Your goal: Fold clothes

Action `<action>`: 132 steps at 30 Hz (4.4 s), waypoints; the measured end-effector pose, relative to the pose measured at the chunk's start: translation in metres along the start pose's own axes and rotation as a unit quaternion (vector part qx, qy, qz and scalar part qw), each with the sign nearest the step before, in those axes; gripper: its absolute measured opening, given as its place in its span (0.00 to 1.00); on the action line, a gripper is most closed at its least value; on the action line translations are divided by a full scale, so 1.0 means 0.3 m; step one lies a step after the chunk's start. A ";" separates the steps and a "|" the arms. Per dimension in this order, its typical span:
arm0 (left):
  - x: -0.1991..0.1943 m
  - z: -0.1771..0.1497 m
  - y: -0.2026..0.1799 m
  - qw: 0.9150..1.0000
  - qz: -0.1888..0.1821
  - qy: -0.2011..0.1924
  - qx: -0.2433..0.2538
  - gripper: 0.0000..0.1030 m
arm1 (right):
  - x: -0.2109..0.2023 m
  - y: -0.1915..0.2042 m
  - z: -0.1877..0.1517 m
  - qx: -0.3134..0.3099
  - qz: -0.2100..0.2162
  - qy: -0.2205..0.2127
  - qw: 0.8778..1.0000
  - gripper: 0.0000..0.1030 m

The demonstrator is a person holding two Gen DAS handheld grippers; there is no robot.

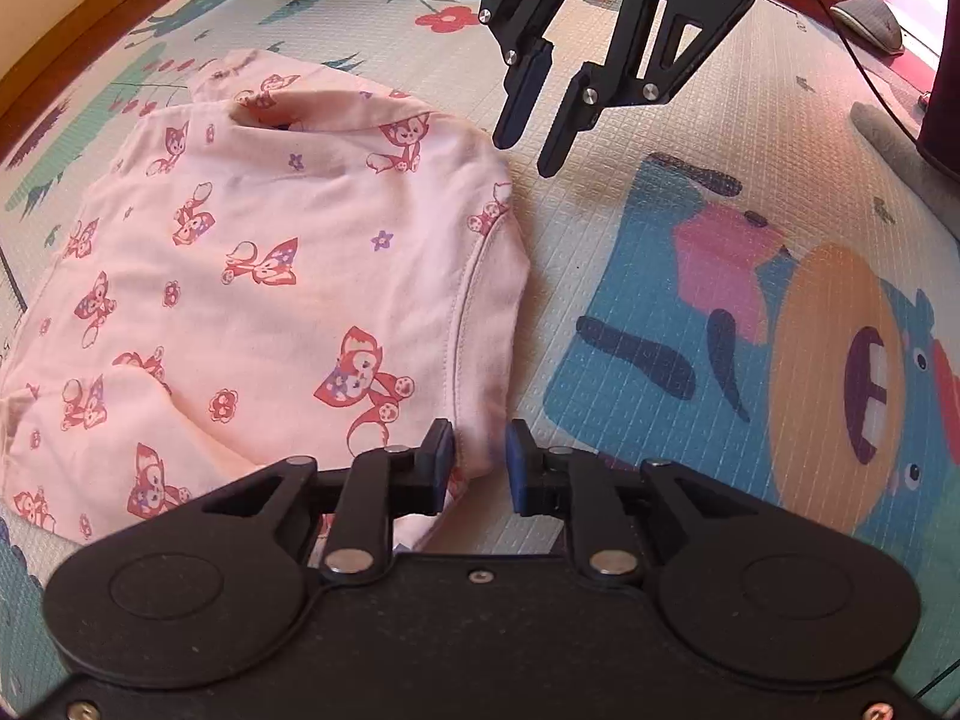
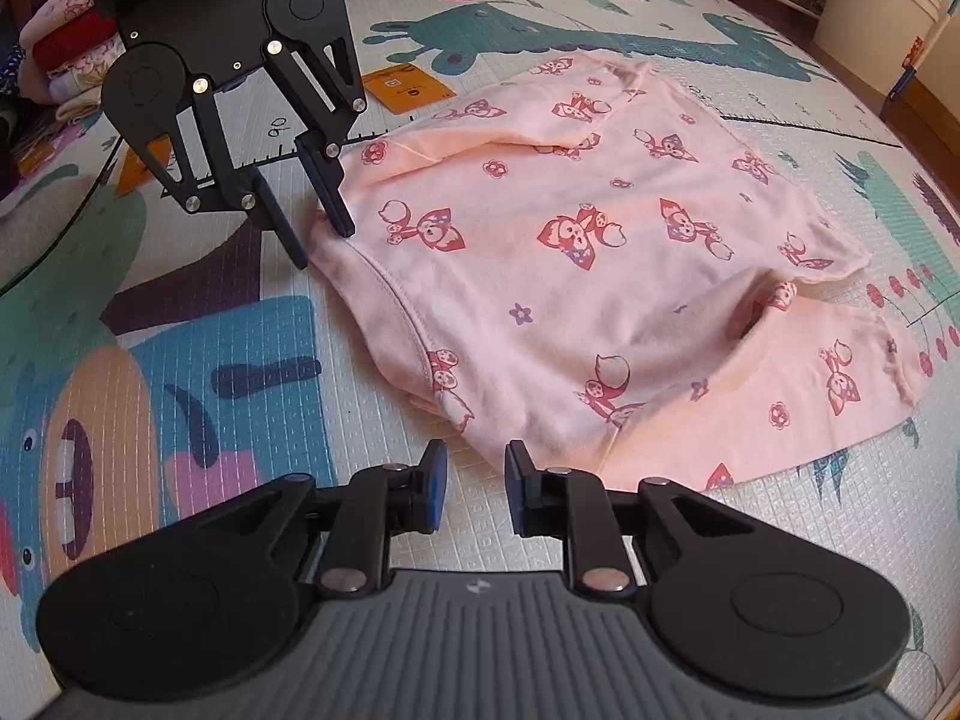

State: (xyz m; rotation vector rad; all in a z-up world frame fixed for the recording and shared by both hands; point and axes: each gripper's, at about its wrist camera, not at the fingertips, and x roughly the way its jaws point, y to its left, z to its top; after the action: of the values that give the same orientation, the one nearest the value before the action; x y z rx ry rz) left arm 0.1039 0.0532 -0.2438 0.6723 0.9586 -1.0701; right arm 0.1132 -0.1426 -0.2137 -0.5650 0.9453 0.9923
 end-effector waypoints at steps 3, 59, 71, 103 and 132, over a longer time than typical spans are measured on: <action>-0.046 0.005 0.057 0.999 -0.018 -0.015 -0.048 0.28 | -0.008 -0.011 0.022 0.026 -0.001 -0.022 0.999 0.22; -0.392 -0.304 0.673 0.831 0.315 -0.095 -0.449 0.02 | 0.187 -0.110 0.135 0.043 -0.092 -0.018 0.995 0.42; -0.444 -0.570 0.515 0.780 0.355 -0.033 -0.515 0.03 | 0.190 -0.110 0.140 0.042 -0.105 -0.011 0.994 0.50; -0.362 -0.742 0.427 0.748 0.370 0.045 -0.549 0.27 | 0.184 -0.110 0.141 0.057 -0.119 0.000 0.991 0.59; 0.002 0.095 0.044 0.966 0.105 -0.094 -0.216 0.27 | 0.061 -0.835 -0.186 0.520 -0.153 -0.129 0.830 0.43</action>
State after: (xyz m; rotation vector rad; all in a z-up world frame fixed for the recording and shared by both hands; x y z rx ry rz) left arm 0.1252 0.0337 -0.2314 0.2965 0.8939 -0.6900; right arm 0.3173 -0.2923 -0.2598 0.3383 0.9579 0.1491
